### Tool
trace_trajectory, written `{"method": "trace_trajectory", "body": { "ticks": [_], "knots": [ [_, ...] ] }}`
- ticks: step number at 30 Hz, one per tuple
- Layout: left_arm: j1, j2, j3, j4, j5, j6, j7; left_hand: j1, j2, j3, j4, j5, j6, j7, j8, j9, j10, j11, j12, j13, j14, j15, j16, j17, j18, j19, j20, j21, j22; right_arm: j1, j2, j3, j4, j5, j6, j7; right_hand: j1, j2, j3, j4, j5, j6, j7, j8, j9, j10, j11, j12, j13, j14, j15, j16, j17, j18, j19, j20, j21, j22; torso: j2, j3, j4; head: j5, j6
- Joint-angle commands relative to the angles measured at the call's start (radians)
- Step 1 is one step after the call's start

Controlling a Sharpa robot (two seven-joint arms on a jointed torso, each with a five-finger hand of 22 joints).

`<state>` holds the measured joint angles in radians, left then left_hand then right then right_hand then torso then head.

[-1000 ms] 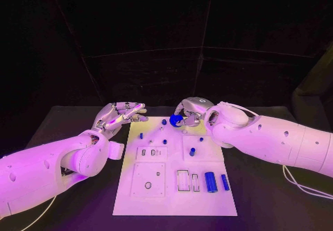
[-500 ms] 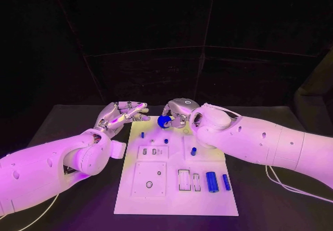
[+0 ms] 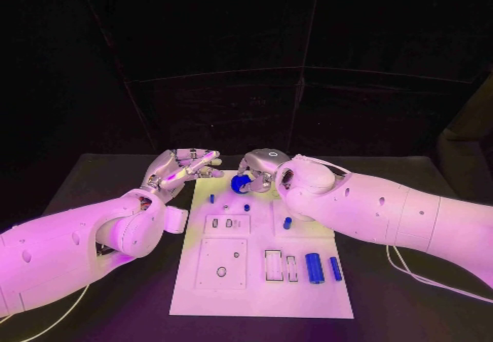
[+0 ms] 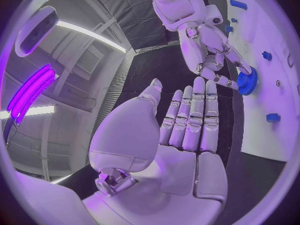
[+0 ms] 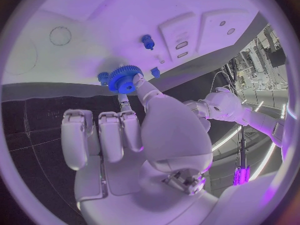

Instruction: Assemble the parts on the task board

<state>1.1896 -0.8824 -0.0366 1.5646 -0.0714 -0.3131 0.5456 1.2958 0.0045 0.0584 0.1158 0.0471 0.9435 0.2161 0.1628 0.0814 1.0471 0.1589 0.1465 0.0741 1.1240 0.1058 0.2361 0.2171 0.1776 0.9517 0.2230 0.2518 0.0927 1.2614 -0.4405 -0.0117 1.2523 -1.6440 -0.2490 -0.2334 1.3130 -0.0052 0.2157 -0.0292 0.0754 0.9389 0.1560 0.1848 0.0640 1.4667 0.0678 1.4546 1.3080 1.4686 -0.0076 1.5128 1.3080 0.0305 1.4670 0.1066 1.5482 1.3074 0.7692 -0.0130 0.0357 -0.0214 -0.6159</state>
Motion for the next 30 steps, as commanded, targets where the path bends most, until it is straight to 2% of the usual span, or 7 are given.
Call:
{"method": "trace_trajectory", "body": {
  "ticks": [1, 8, 13, 18, 23, 26, 30],
  "knots": [
    [0.002, 0.001, 0.001, 0.001, -0.005, 0.012, 0.005, 0.0, 0.011, -0.003, -0.006, 0.0, 0.001, 0.001, -0.006, -0.001, 0.003, 0.002, -0.007, -0.001, 0.001, 0.004, -0.004, 0.002, 0.006, 0.01, 0.0, -0.004, -0.001, 0.002, 0.005, 0.0, -0.007, -0.01, 0.026, -0.011, -0.013, -0.005, -0.003, 0.007, 0.003, -0.013, 0.006, -0.012, -0.001, 0.003, 0.007, -0.01, 0.12, 0.071, 0.007, -0.001, 0.108, -0.017, 0.067, 0.001, 0.002, 0.205, 0.0, -0.0002, -0.0003, 0.0, 0.0],
    [0.002, 0.001, 0.001, 0.0, -0.005, 0.013, 0.005, 0.0, 0.011, -0.003, -0.006, 0.0, 0.001, 0.001, -0.006, -0.001, 0.003, 0.002, -0.007, -0.001, 0.001, 0.004, -0.004, 0.002, 0.006, 0.01, 0.0, -0.004, -0.001, -0.001, 0.016, -0.003, -0.027, -0.01, 0.04, -0.02, -0.039, -0.026, -0.035, 0.024, -0.005, -0.07, 0.018, -0.053, -0.001, -0.014, 0.018, -0.03, 0.1, 0.071, 0.017, -0.002, 0.107, -0.016, 0.065, 0.011, 0.001, 0.202, 0.0, 0.0001, -0.0011, 0.0, -0.003],
    [0.002, 0.0, 0.001, 0.001, -0.005, 0.014, 0.004, 0.0, 0.011, -0.003, -0.006, 0.0, 0.001, 0.001, -0.006, -0.001, 0.003, 0.002, -0.007, -0.001, 0.001, 0.004, -0.004, 0.002, 0.006, 0.01, 0.0, -0.004, -0.001, -0.002, 0.017, -0.011, -0.03, -0.01, 0.047, -0.024, -0.069, -0.046, -0.079, 0.057, 0.0, -0.112, 0.026, -0.085, 0.001, -0.039, 0.026, -0.058, 0.071, 0.07, 0.025, -0.002, 0.106, -0.015, 0.06, 0.019, -0.002, 0.194, 0.0, -0.0004, -0.0004, -0.001, -0.002],
    [0.002, -0.001, 0.001, 0.001, -0.005, 0.013, 0.003, 0.0, 0.011, -0.003, -0.006, 0.0, 0.001, 0.001, -0.006, -0.001, 0.003, 0.002, -0.007, -0.001, 0.001, 0.004, -0.004, 0.002, 0.006, 0.01, 0.0, -0.004, -0.001, -0.002, 0.016, -0.015, -0.028, -0.01, 0.051, -0.025, -0.084, -0.055, -0.115, 0.087, -0.002, -0.123, 0.029, -0.095, 0.003, -0.045, 0.029, -0.064, 0.065, 0.07, 0.028, -0.002, 0.106, -0.014, 0.059, 0.022, -0.003, 0.192, 0.0, -0.0001, -0.0003, -0.001, -0.003],
    [0.002, -0.001, 0.001, 0.001, -0.005, 0.013, 0.003, 0.0, 0.011, -0.003, -0.006, 0.0, 0.001, 0.001, -0.006, -0.001, 0.003, 0.002, -0.007, -0.001, 0.001, 0.004, -0.004, 0.002, 0.006, 0.01, 0.0, -0.004, -0.001, -0.002, 0.008, -0.015, -0.021, -0.003, 0.045, -0.019, -0.093, -0.051, -0.142, 0.12, 0.006, -0.113, 0.029, -0.094, 0.005, -0.043, 0.03, -0.063, 0.067, 0.07, 0.029, -0.002, 0.107, -0.014, 0.059, 0.024, -0.003, 0.192, 0.0, 0.0, -0.001, -0.001, -0.004],
    [0.002, -0.002, 0.001, 0.0, -0.005, 0.013, 0.003, 0.0, 0.011, -0.003, -0.006, 0.0, 0.001, 0.001, -0.006, -0.001, 0.003, 0.002, -0.007, -0.001, 0.001, 0.004, -0.004, 0.002, 0.006, 0.01, 0.0, -0.004, -0.001, -0.002, -0.005, -0.016, -0.01, 0.005, 0.011, -0.011, -0.103, -0.044, -0.158, 0.145, 0.012, -0.106, 0.029, -0.092, 0.006, -0.04, 0.03, -0.059, 0.07, 0.07, 0.029, -0.002, 0.107, -0.014, 0.059, 0.024, -0.003, 0.194, 0.0, 0.0002, -0.0014, -0.001, -0.003],
    [0.002, -0.003, 0.001, -0.001, -0.005, 0.014, 0.003, 0.0, 0.011, -0.003, -0.006, 0.0, 0.001, 0.001, -0.006, -0.001, 0.003, 0.002, -0.007, -0.001, 0.001, 0.004, -0.004, 0.002, 0.006, 0.01, 0.0, -0.004, -0.001, -0.002, -0.042, -0.016, 0.021, 0.041, -0.081, 0.028, -0.104, -0.037, -0.171, 0.165, 0.036, -0.098, 0.029, -0.089, 0.007, -0.036, 0.03, -0.054, 0.075, 0.07, 0.029, -0.002, 0.107, -0.015, 0.061, 0.024, -0.002, 0.195, -0.001, 0.0004, -0.0028, -0.001, -0.002]
  ]
}}
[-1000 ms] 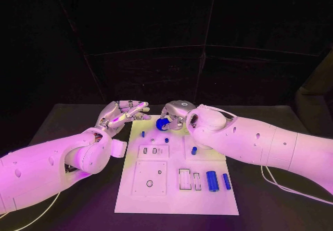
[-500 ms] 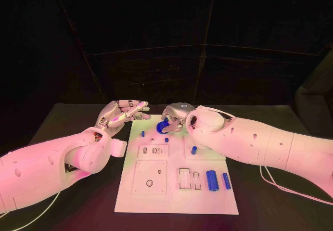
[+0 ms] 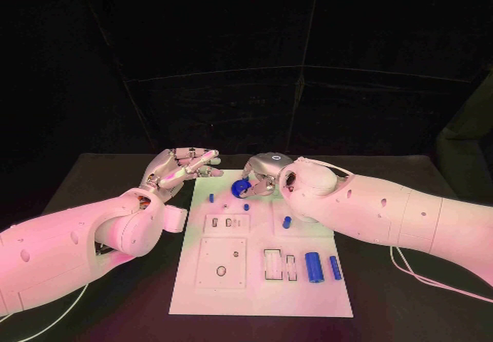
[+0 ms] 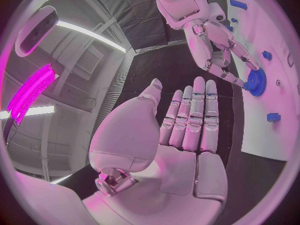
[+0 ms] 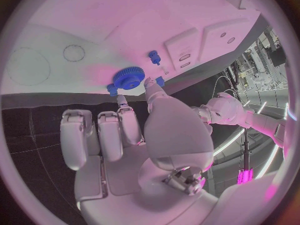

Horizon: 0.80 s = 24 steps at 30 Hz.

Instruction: Assemble the parts on the task board

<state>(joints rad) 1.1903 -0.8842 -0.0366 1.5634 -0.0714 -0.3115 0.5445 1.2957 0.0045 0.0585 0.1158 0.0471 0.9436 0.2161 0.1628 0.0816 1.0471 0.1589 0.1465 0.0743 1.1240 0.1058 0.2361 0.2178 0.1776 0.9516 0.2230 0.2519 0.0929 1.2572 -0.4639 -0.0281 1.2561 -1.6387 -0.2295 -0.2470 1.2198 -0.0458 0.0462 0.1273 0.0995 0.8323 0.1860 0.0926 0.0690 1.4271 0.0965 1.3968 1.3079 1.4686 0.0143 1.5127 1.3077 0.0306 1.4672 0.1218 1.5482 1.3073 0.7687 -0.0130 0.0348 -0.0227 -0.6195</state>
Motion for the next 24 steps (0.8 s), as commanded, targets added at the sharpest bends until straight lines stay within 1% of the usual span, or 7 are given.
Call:
{"method": "trace_trajectory", "body": {
  "ticks": [1, 6, 11, 17, 19, 21, 24],
  "knots": [
    [0.002, -0.001, 0.001, -0.001, -0.005, 0.013, 0.004, 0.0, 0.011, -0.003, -0.006, 0.0, 0.001, 0.001, -0.006, -0.001, 0.003, 0.002, -0.007, -0.002, 0.001, 0.004, -0.004, 0.001, 0.006, 0.01, 0.0, -0.004, -0.001, 0.002, -0.034, 0.0, 0.03, 0.053, -0.127, 0.06, -0.005, 0.007, -0.003, 0.011, 0.024, 0.013, -0.001, 0.004, 0.002, 0.004, 0.001, 0.004, 0.076, 0.07, 0.007, -0.002, 0.107, -0.015, 0.06, 0.009, -0.002, 0.195, 0.0, 0.0005, -0.0019, -0.001, 0.002],
    [0.002, -0.005, 0.001, -0.004, -0.005, 0.013, 0.004, 0.0, 0.011, -0.003, -0.006, 0.0, 0.001, 0.001, -0.006, -0.001, 0.003, 0.002, -0.007, -0.002, 0.001, 0.004, -0.004, 0.001, 0.006, 0.01, 0.0, -0.005, -0.001, 0.002, -0.137, 0.0, 0.099, 0.19, -0.187, 0.165, 0.044, 0.02, -0.002, -0.003, 0.061, 0.021, -0.003, 0.006, 0.002, 0.002, -0.001, 0.001, 0.073, 0.069, 0.005, -0.004, 0.103, -0.014, 0.057, 0.007, -0.004, 0.191, -0.002, 0.0001, -0.0045, -0.003, 0.006],
    [0.002, -0.005, 0.001, -0.007, -0.005, 0.016, 0.004, 0.001, 0.012, -0.004, -0.007, 0.0, 0.001, 0.0, -0.007, -0.002, 0.003, 0.002, -0.009, -0.002, 0.001, 0.004, -0.006, 0.002, 0.006, 0.01, 0.0, -0.005, -0.002, 0.003, -0.275, 0.0, 0.15, 0.376, -0.147, 0.256, 0.103, 0.02, -0.001, -0.037, 0.08, 0.024, -0.009, 0.005, 0.001, -0.003, -0.007, -0.004, 0.07, 0.068, 0.0, -0.006, 0.1, -0.013, 0.054, 0.004, -0.007, 0.185, -0.004, -0.0003, -0.0104, -0.011, 0.012],
    [0.002, 0.002, 0.001, -0.012, -0.005, 0.021, 0.002, 0.005, 0.015, -0.005, -0.012, 0.0, 0.005, -0.001, -0.008, -0.002, 0.008, 0.0, -0.011, -0.002, 0.009, 0.002, -0.006, 0.006, 0.007, 0.016, -0.001, -0.006, -0.004, 0.003, -0.371, 0.0, 0.136, 0.441, -0.092, 0.311, 0.141, 0.011, -0.007, -0.065, 0.097, 0.037, -0.018, 0.012, 0.002, -0.005, -0.015, -0.007, 0.068, 0.066, -0.006, -0.009, 0.094, -0.011, 0.049, -0.001, -0.01, 0.178, -0.004, 0.0018, -0.0166, -0.015, 0.019],
    [0.002, 0.004, 0.001, -0.015, -0.005, 0.022, 0.002, 0.006, 0.016, -0.005, -0.014, 0.0, 0.005, -0.002, -0.009, -0.003, 0.009, 0.0, -0.012, -0.003, 0.011, 0.001, -0.006, 0.007, 0.007, 0.018, -0.001, -0.006, -0.004, 0.003, -0.387, 0.0, 0.126, 0.445, -0.08, 0.326, 0.145, 0.01, -0.008, -0.068, 0.101, 0.039, -0.02, 0.013, 0.002, -0.006, -0.016, -0.009, 0.066, 0.066, -0.007, -0.009, 0.094, -0.011, 0.049, -0.002, -0.01, 0.178, -0.004, 0.0025, -0.0155, -0.017, 0.021],
    [0.002, 0.007, 0.001, -0.018, -0.005, 0.025, 0.003, 0.007, 0.017, -0.005, -0.015, 0.0, 0.006, -0.002, -0.009, -0.003, 0.009, -0.001, -0.013, -0.003, 0.011, 0.001, -0.006, 0.007, 0.007, 0.019, -0.001, -0.006, -0.004, 0.003, -0.398, 0.0, 0.117, 0.447, -0.071, 0.337, 0.147, 0.01, -0.008, -0.07, 0.102, 0.039, -0.02, 0.013, 0.002, -0.008, -0.016, -0.011, 0.064, 0.066, -0.008, -0.009, 0.094, -0.011, 0.048, -0.003, -0.011, 0.177, -0.005, 0.0052, -0.0188, -0.016, 0.019],
    [0.002, 0.012, 0.001, -0.022, -0.005, 0.028, 0.004, 0.009, 0.018, -0.005, -0.017, 0.0, 0.006, -0.003, -0.01, -0.003, 0.01, -0.001, -0.014, -0.003, 0.011, 0.001, -0.008, 0.008, 0.007, 0.019, -0.002, -0.007, -0.005, 0.002, -0.41, -0.001, 0.106, 0.448, -0.064, 0.349, 0.148, 0.01, -0.009, -0.07, 0.103, 0.038, -0.02, 0.012, 0.002, -0.008, -0.016, -0.011, 0.064, 0.066, -0.008, -0.009, 0.095, -0.011, 0.048, -0.003, -0.011, 0.176, -0.004, 0.0054, -0.0151, -0.023, 0.023]
  ]
}}
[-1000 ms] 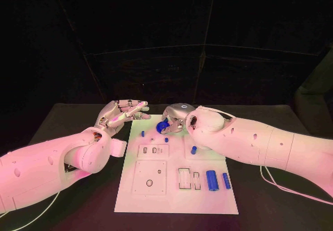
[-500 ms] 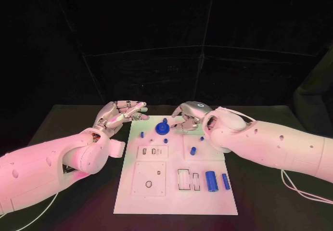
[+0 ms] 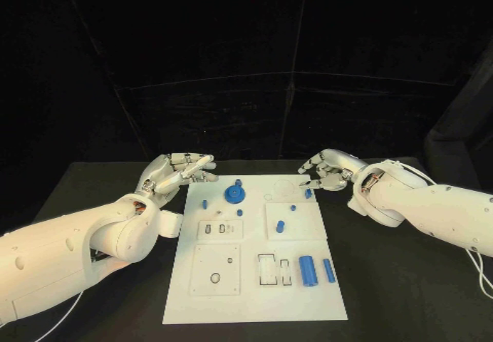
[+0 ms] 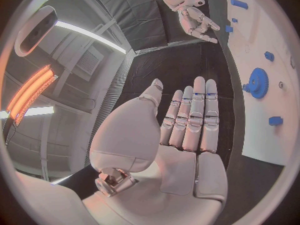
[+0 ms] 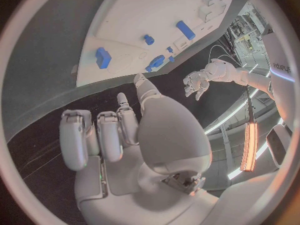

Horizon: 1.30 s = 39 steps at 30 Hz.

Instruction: Assemble the parts on the task board

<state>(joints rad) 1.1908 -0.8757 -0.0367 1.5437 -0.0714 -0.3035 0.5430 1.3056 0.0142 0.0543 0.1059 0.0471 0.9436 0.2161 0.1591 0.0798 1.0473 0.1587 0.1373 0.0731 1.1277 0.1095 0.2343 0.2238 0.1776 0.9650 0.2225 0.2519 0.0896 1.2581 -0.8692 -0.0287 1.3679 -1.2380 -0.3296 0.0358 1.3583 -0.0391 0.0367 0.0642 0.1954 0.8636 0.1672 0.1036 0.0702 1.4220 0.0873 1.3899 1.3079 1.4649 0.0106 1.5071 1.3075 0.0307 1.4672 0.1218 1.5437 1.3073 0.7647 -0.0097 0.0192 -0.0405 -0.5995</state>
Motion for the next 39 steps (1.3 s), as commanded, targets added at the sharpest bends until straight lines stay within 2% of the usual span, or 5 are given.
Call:
{"method": "trace_trajectory", "body": {
  "ticks": [1, 2, 14, 30, 39],
  "knots": [
    [0.002, 0.004, 0.001, -0.003, -0.005, 0.02, 0.005, 0.0, 0.008, -0.001, -0.008, 0.0, 0.006, -0.003, -0.006, -0.001, 0.01, -0.001, -0.005, -0.002, 0.007, -0.002, -0.006, 0.002, 0.007, 0.006, -0.001, -0.007, -0.001, 0.001, -0.008, 0.0, -0.009, 0.048, 0.038, 0.07, 0.009, 0.003, 0.001, -0.007, 0.007, 0.007, -0.001, 0.001, 0.001, -0.003, -0.007, -0.005, 0.063, 0.07, -0.004, -0.004, 0.095, -0.011, 0.048, -0.003, -0.006, 0.176, 0.001, 0.0009, 0.0021, -0.007, 0.004],
    [0.002, 0.005, 0.001, -0.004, -0.005, 0.021, 0.005, 0.0, 0.009, -0.001, -0.008, 0.0, 0.006, -0.003, -0.006, -0.001, 0.01, -0.001, -0.005, -0.002, 0.007, -0.002, -0.006, 0.002, 0.007, 0.006, -0.001, -0.007, -0.002, 0.0, -0.01, 0.0, -0.012, 0.048, 0.039, 0.073, 0.008, 0.004, 0.0, -0.006, 0.006, 0.005, 0.0, 0.001, 0.0, -0.004, -0.007, -0.005, 0.063, 0.07, -0.004, -0.004, 0.095, -0.011, 0.048, -0.003, -0.006, 0.176, 0.001, 0.0002, 0.0025, -0.01, 0.009],
    [0.002, 0.013, 0.001, -0.018, -0.005, 0.023, 0.004, 0.0, 0.009, -0.001, -0.008, 0.0, 0.006, -0.003, -0.006, -0.001, 0.01, -0.001, -0.005, -0.002, 0.007, -0.002, -0.007, 0.002, 0.007, 0.006, -0.001, -0.007, -0.002, -0.026, -0.018, 0.0, -0.049, 0.045, 0.043, 0.083, 0.003, 0.003, -0.006, -0.004, 0.003, 0.002, 0.001, -0.001, -0.001, -0.003, -0.006, -0.005, 0.063, 0.07, -0.004, -0.003, 0.097, -0.01, 0.047, -0.004, -0.007, 0.175, 0.002, -0.0017, 0.0025, -0.016, 0.006],
    [0.001, 0.017, 0.001, -0.029, -0.005, 0.024, 0.001, 0.002, 0.01, -0.001, -0.01, 0.0, 0.008, -0.003, -0.007, -0.002, 0.011, -0.001, -0.006, -0.002, 0.006, -0.002, -0.009, 0.002, 0.007, 0.006, -0.001, -0.008, -0.003, -0.049, -0.001, 0.0, -0.084, 0.016, 0.048, 0.084, 0.025, 0.013, -0.003, -0.019, -0.002, 0.006, 0.0, 0.001, 0.0, -0.002, -0.007, -0.004, 0.065, 0.071, -0.005, -0.003, 0.099, -0.01, 0.047, -0.005, -0.007, 0.175, 0.001, -0.0019, 0.0023, -0.02, -0.012],
    [0.001, 0.016, 0.001, -0.031, -0.005, 0.024, 0.001, 0.004, 0.012, -0.001, -0.012, 0.0, 0.008, -0.003, -0.008, -0.002, 0.012, -0.001, -0.008, -0.002, 0.005, -0.002, -0.01, 0.003, 0.006, 0.006, -0.001, -0.009, -0.003, -0.056, 0.014, 0.0, -0.104, 0.015, 0.057, 0.086, 0.049, 0.036, 0.01, -0.038, -0.014, 0.029, -0.001, 0.013, 0.002, 0.002, -0.009, -0.001, 0.069, 0.071, -0.006, -0.003, 0.1, -0.011, 0.048, -0.006, -0.007, 0.177, 0.0, -0.0022, 0.003, -0.02, -0.016]
  ]
}}
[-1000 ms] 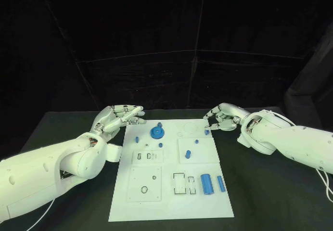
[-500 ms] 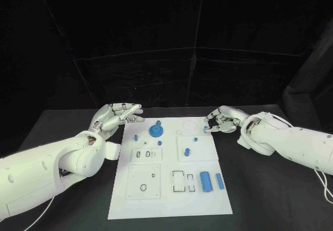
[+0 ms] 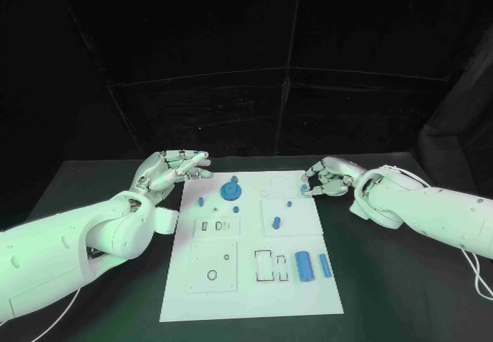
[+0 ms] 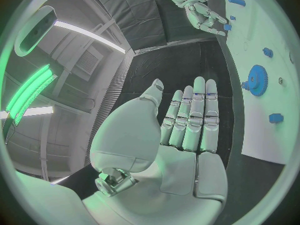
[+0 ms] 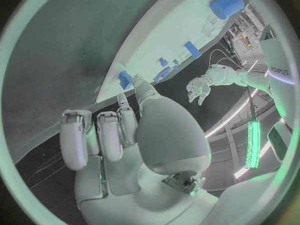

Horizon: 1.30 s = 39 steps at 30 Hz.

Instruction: Assemble the parts on the task board

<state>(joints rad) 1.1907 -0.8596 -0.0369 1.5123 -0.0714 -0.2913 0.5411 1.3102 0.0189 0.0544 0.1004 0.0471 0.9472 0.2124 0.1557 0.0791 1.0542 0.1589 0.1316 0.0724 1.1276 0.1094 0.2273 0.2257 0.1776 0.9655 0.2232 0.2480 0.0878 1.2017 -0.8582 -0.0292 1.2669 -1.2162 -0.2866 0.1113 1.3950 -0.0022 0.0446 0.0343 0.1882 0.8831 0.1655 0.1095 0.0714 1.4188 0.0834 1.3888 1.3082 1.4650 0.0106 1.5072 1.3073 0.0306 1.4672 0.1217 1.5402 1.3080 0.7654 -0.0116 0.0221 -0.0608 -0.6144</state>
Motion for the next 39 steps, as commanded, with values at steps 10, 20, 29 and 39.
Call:
{"method": "trace_trajectory", "body": {
  "ticks": [10, 20, 29, 39],
  "knots": [
    [0.002, -0.001, 0.001, 0.0, -0.005, 0.012, 0.002, -0.001, 0.007, -0.001, -0.007, 0.0, 0.004, 0.0, -0.004, -0.001, 0.005, -0.001, -0.002, -0.001, 0.005, -0.002, -0.004, 0.001, 0.006, 0.006, -0.002, -0.006, -0.002, -0.007, 0.011, 0.0, -0.011, -0.009, 0.024, 0.011, 0.018, 0.015, 0.015, -0.019, -0.018, 0.046, 0.001, 0.022, 0.004, 0.011, -0.005, 0.005, 0.075, 0.072, -0.007, -0.002, 0.103, -0.011, 0.05, -0.007, -0.002, 0.178, -0.001, -0.0004, 0.0002, 0.001, -0.006],
    [0.002, -0.002, 0.001, 0.0, -0.005, 0.012, 0.002, 0.001, 0.008, 0.0, -0.008, 0.0, 0.005, 0.0, -0.005, -0.001, 0.006, -0.001, -0.003, -0.002, 0.005, -0.002, -0.005, 0.001, 0.006, 0.006, -0.002, -0.006, -0.002, -0.008, 0.014, 0.0, -0.012, -0.01, 0.023, 0.013, 0.011, 0.028, 0.028, -0.023, -0.018, 0.099, -0.011, 0.04, 0.006, 0.016, -0.015, 0.009, 0.08, 0.072, -0.014, -0.002, 0.105, -0.012, 0.051, -0.012, -0.002, 0.181, -0.001, 0.0, 0.0, 0.0, -0.011],
    [0.002, -0.002, 0.001, 0.001, -0.005, 0.013, 0.001, 0.001, 0.008, 0.0, -0.008, 0.0, 0.005, 0.0, -0.005, -0.001, 0.006, -0.001, -0.003, -0.002, 0.005, -0.002, -0.005, 0.001, 0.006, 0.006, -0.002, -0.006, -0.002, -0.008, 0.017, 0.0, -0.015, -0.01, 0.003, 0.017, 0.011, 0.058, 0.058, -0.026, -0.031, 0.164, -0.037, 0.064, 0.01, 0.024, -0.037, 0.015, 0.087, 0.073, -0.032, -0.002, 0.107, -0.013, 0.056, -0.028, 0.001, 0.187, -0.001, -0.0005, -0.0003, 0.0, -0.013],
    [0.002, -0.006, 0.001, 0.003, 0.007, 0.022, -0.002, 0.001, 0.009, 0.0, -0.009, 0.0, 0.005, 0.0, -0.005, -0.002, 0.006, -0.001, -0.003, -0.002, 0.005, -0.002, -0.005, 0.002, 0.006, 0.006, -0.002, -0.007, -0.003, -0.008, 0.011, 0.001, 0.002, -0.011, -0.07, 0.015, 0.016, 0.089, 0.109, -0.035, -0.049, 0.177, -0.048, 0.066, 0.009, 0.024, -0.048, 0.01, 0.085, 0.074, -0.044, -0.001, 0.11, -0.014, 0.06, -0.042, 0.003, 0.193, -0.002, -0.0008, 0.0033, 0.001, -0.013]
  ]
}}
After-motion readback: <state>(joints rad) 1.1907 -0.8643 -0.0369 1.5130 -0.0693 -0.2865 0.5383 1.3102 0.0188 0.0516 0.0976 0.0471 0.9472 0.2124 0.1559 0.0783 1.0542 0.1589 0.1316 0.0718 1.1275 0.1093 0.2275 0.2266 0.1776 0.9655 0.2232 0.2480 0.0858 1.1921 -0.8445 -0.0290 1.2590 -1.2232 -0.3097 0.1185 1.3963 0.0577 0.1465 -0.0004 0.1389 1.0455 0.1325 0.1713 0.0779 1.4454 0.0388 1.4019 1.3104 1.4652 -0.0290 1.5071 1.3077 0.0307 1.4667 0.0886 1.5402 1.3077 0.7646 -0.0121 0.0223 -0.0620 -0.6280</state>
